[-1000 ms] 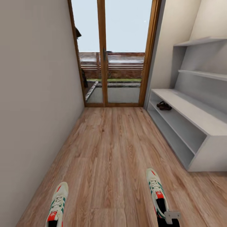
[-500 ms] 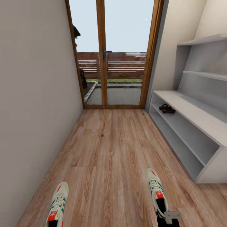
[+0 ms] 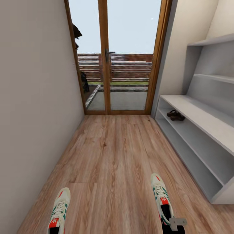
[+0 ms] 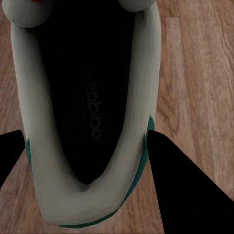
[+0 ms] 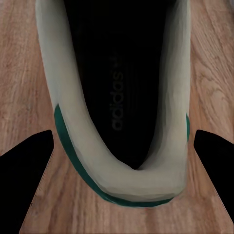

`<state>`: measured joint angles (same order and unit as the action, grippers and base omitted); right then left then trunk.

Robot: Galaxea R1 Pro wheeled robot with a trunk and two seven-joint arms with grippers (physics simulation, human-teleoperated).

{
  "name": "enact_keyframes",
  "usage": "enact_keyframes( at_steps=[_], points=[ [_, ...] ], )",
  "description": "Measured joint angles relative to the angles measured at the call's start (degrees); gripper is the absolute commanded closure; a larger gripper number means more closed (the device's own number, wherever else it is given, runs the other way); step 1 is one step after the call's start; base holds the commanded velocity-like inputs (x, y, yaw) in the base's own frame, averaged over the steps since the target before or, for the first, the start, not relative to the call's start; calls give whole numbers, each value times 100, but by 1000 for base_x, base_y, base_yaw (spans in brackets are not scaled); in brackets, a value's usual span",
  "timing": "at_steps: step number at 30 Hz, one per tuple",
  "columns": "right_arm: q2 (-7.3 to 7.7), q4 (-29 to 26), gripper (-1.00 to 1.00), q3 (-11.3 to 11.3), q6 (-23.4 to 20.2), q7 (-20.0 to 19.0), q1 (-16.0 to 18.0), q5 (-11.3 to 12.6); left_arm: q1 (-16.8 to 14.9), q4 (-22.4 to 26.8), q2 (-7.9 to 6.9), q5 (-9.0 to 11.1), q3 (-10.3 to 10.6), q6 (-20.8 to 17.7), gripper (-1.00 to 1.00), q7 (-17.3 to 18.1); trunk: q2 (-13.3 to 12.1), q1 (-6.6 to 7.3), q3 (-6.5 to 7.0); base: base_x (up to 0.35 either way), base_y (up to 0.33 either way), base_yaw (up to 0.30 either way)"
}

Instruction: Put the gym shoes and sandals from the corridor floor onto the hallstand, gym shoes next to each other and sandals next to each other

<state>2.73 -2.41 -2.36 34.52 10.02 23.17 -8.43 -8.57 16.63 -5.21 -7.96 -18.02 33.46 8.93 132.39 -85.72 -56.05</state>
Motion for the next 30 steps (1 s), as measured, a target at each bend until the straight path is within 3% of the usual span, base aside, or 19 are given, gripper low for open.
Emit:
enact_keyframes(
  at_steps=[30],
  points=[
    [0,0,100,3,0,-9,0,-1,0,0,-4,-1,1,2,100,0,0,0,0,336,0,-2]
  ],
)
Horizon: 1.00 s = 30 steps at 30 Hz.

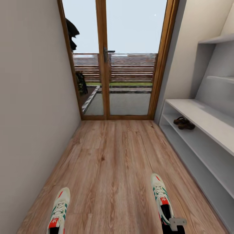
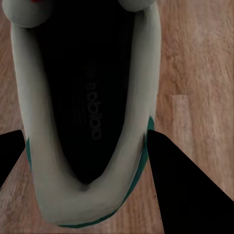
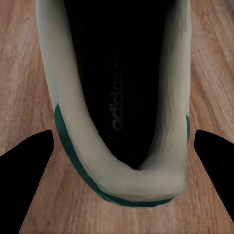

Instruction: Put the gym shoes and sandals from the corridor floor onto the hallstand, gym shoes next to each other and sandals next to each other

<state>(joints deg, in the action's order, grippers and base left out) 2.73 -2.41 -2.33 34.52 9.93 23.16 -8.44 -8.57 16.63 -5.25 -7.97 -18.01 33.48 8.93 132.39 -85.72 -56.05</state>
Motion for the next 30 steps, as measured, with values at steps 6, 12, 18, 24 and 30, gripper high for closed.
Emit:
enact_keyframes(
  at_steps=[6,12,18,24,30],
  points=[
    [0,-1,100,-2,0,0,-1,0,-1,-1,1,0,3,0,100,1,0,0,0,336,0,-135],
    [0,-1,100,-5,0,0,-1,2,-1,-1,4,-2,-1,5,100,1,0,0,0,336,0,-200],
    [0,0,100,0,0,0,0,1,0,0,4,-2,3,6,100,0,0,0,0,336,0,-50],
    [0,-1,100,1,0,0,-1,6,-1,-1,1,8,-2,1,100,1,0,0,0,336,0,-117],
    [1,-1,100,0,0,0,-1,9,-1,-1,-3,8,-3,-2,100,1,0,0,0,336,0,-240]
  ],
)
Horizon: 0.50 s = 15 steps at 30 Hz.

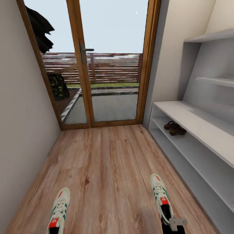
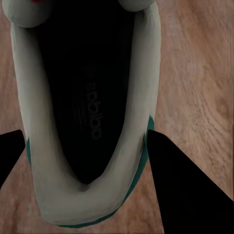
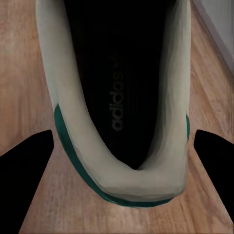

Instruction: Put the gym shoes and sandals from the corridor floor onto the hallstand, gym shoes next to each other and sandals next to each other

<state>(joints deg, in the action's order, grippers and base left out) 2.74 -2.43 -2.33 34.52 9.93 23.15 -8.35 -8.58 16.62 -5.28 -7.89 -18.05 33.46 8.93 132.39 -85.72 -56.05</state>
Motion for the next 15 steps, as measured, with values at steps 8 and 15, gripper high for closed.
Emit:
enact_keyframes(
  at_steps=[8,15],
  points=[
    [0,-1,100,-13,0,0,0,6,0,0,0,-4,7,0,100,0,0,0,0,331,30,-260],
    [0,-2,100,1,-2,-1,0,0,0,2,5,0,3,8,100,0,0,0,0,301,195,-263]
  ],
)
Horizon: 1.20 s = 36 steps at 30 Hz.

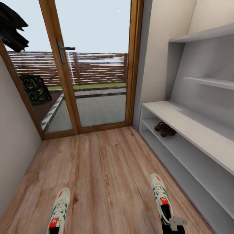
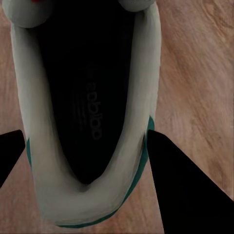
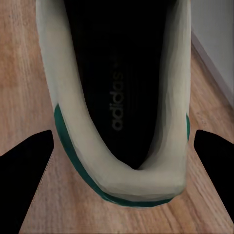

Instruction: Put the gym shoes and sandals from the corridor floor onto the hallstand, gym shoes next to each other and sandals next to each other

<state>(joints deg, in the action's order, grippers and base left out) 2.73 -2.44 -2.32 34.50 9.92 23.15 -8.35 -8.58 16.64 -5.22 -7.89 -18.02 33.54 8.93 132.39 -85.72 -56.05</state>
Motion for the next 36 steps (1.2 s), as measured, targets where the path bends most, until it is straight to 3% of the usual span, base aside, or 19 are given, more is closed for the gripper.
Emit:
enact_keyframes(
  at_steps=[36],
  points=[
    [0,-1,100,-2,-1,0,0,0,0,1,1,0,6,1,100,0,0,-2,0,246,247,-263]
  ],
)
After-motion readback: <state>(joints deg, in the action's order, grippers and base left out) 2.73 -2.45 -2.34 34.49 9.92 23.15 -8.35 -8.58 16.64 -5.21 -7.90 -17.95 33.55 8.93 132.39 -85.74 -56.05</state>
